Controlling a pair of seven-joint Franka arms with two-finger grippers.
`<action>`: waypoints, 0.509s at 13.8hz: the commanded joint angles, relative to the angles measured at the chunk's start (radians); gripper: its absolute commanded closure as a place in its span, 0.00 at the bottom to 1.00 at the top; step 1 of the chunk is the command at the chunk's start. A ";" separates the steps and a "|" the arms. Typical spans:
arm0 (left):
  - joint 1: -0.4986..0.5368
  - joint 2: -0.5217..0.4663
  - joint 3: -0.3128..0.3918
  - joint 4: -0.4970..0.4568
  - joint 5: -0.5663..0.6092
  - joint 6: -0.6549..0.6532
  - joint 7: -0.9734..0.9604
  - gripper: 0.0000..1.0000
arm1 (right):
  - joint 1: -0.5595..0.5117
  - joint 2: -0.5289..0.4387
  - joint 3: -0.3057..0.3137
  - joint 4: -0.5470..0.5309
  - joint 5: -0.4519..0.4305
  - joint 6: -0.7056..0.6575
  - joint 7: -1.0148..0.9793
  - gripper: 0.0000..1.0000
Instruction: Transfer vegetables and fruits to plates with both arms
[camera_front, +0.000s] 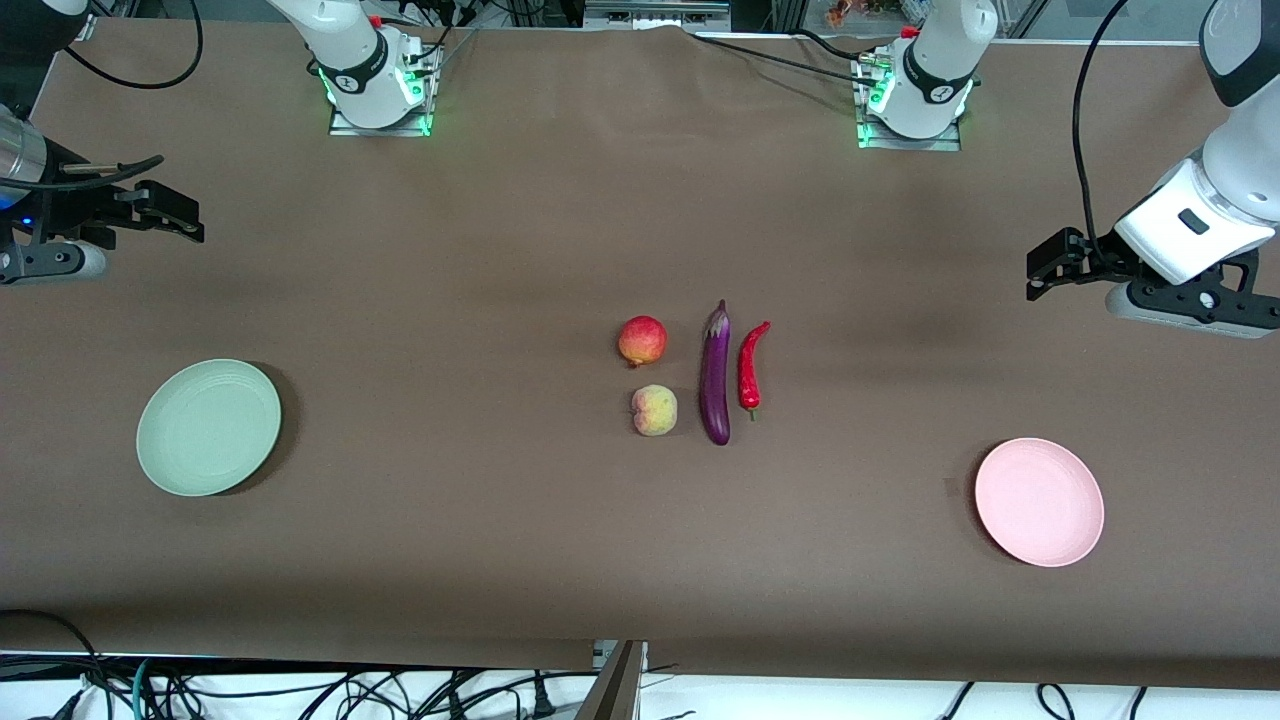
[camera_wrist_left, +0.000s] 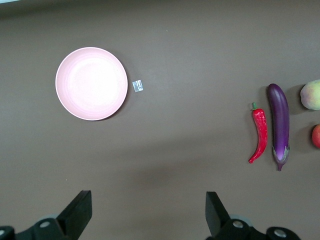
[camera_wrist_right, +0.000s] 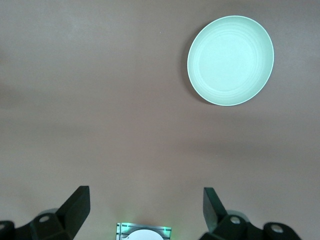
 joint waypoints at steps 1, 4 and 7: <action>-0.003 0.017 0.002 0.036 -0.008 -0.042 0.016 0.00 | -0.012 0.010 0.004 0.027 0.023 -0.007 0.001 0.00; -0.003 0.015 0.000 0.042 -0.008 -0.077 0.016 0.00 | -0.014 0.013 0.004 0.028 0.022 -0.006 -0.001 0.00; -0.003 0.015 -0.007 0.045 -0.007 -0.077 0.007 0.00 | -0.015 0.014 0.004 0.028 0.022 -0.006 -0.010 0.00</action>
